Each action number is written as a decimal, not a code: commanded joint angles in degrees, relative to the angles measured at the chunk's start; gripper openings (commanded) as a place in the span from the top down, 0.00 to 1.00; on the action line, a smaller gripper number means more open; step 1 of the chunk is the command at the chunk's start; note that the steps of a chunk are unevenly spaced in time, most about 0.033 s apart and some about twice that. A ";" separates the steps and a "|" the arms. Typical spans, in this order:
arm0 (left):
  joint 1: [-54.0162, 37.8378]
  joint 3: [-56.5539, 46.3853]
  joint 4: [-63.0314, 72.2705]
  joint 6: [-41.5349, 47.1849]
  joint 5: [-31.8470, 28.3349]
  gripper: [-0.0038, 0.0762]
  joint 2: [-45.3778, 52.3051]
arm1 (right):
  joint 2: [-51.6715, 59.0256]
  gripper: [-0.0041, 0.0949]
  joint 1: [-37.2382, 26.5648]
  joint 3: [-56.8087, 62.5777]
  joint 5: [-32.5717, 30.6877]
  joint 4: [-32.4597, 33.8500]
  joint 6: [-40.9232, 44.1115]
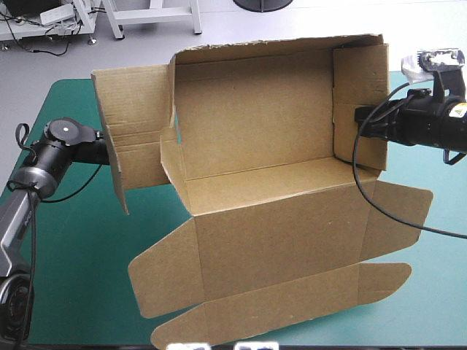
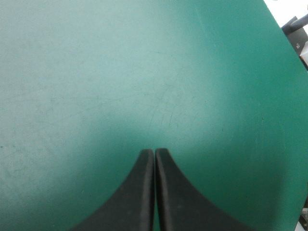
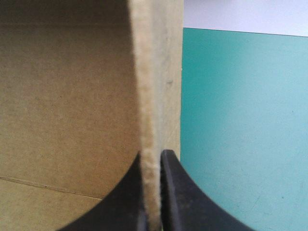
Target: Fold the box
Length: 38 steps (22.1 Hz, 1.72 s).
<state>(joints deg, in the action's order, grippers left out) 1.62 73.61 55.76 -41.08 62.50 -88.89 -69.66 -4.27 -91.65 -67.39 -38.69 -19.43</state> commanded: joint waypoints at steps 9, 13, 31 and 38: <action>0.57 1.38 8.53 1.34 3.03 0.96 13.20 | -5.17 0.98 -0.35 -1.73 4.41 -1.33 0.02; 0.57 1.38 11.56 2.74 3.80 0.96 15.82 | -6.18 0.98 -0.35 -1.62 4.91 -0.85 0.02; 0.85 1.60 21.61 2.17 0.86 0.96 18.23 | -6.27 0.98 -0.24 -1.62 2.95 -0.21 0.02; 0.85 1.60 22.82 2.07 0.29 0.96 18.23 | -6.27 0.98 -0.16 -1.51 2.65 -0.21 0.02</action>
<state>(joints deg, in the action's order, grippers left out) 2.12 73.56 73.05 -38.74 63.62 -72.21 -77.35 -4.27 -91.65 -67.28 -35.51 -19.49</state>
